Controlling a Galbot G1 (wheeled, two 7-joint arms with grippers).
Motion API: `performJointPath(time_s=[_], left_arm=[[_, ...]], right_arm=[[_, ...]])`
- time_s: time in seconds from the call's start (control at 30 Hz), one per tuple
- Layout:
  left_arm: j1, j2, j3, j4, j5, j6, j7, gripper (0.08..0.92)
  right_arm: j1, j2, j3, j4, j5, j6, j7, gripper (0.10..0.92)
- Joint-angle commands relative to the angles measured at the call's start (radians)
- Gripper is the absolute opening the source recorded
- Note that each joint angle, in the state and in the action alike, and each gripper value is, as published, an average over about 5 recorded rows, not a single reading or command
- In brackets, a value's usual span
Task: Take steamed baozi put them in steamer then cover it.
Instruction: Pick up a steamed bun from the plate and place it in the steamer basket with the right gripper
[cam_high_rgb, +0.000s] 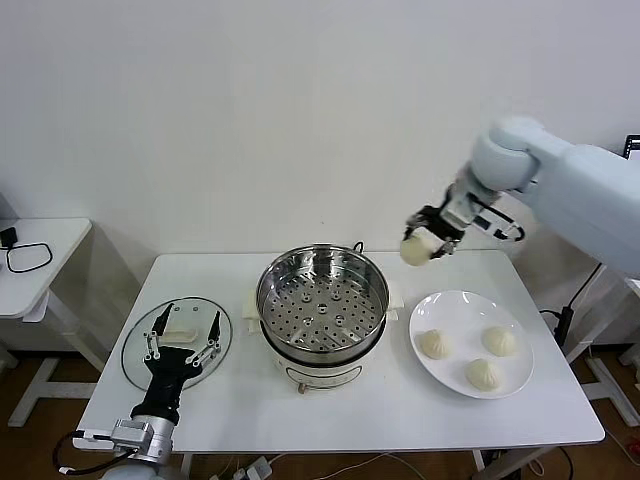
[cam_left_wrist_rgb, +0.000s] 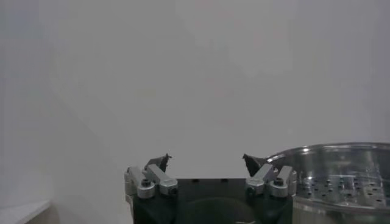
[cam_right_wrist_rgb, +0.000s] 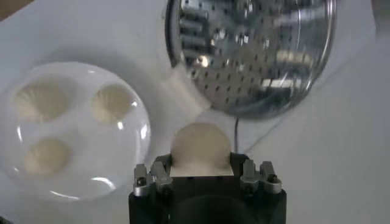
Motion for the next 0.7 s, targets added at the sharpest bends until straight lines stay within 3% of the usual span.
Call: performJointPath(time_s=[0.03,0.3,0.7], left_arm=[[0.000,0.002,-0.034,0.002,-0.007,0.004,0.003,0.823],[0.001,0.019,-0.094,0.019,-0.036,0.012,0.018,0.823],[0.001,0.022,-0.124,0.033,-0.052,0.012,0.030,0.823]], right_arm=[[0.123,0.200,-0.122,-0.006,0.007,0.141,0.010,0.662],[-0.033,0.376,-0.073,-0.231,-0.102,0.242,0.056,0.662],[-0.217,0.479,-0.003,-0.487,-0.246,0.320,0.116,0.662]])
